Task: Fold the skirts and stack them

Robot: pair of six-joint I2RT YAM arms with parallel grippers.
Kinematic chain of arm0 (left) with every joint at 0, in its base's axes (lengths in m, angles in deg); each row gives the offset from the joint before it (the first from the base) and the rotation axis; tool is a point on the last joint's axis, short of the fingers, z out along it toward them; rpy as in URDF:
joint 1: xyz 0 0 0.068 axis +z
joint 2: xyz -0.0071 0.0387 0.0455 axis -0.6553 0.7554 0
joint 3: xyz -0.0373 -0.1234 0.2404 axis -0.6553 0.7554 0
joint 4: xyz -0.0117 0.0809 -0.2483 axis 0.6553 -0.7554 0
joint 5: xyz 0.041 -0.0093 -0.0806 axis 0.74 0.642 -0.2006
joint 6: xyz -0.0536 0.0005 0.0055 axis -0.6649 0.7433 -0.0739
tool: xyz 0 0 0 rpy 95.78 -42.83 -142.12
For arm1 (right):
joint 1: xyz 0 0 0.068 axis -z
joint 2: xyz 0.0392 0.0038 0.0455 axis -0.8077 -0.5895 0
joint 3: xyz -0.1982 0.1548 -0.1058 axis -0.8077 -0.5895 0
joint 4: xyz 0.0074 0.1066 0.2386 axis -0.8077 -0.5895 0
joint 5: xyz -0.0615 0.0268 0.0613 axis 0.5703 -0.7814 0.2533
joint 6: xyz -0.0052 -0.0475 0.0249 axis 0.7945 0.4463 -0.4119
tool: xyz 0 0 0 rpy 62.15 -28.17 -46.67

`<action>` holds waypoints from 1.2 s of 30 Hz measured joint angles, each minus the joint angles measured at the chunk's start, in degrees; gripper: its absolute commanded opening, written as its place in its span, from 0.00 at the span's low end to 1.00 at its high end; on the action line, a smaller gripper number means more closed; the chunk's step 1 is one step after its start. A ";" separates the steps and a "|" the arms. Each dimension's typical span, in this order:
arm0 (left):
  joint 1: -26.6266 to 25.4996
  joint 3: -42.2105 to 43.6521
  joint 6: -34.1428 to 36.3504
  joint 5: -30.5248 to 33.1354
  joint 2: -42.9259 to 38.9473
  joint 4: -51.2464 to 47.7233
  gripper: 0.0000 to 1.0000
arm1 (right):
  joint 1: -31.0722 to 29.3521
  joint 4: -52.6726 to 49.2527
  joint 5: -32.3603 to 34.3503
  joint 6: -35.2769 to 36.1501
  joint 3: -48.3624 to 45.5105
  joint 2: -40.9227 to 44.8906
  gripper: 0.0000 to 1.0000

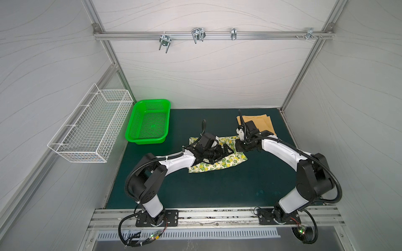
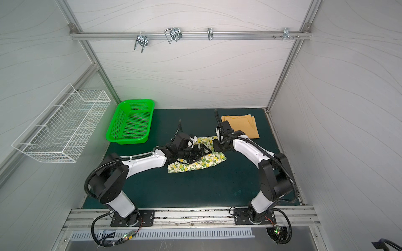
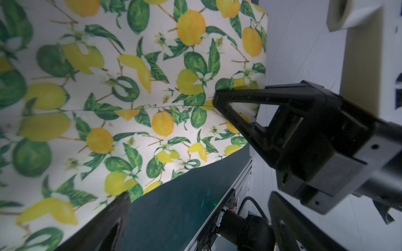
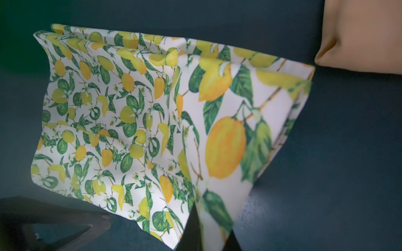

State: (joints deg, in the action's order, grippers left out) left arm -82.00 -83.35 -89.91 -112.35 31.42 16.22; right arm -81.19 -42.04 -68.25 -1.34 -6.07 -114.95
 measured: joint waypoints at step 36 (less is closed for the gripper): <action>-2.43 7.80 -8.33 -1.60 8.00 16.90 0.99 | 2.29 -2.64 -2.97 -0.04 1.88 -0.02 0.04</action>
State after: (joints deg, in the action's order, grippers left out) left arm -84.43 -75.55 -98.24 -113.95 39.42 33.11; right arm -78.89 -44.69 -71.22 -1.38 -4.19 -114.97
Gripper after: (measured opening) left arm 0.989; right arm 0.087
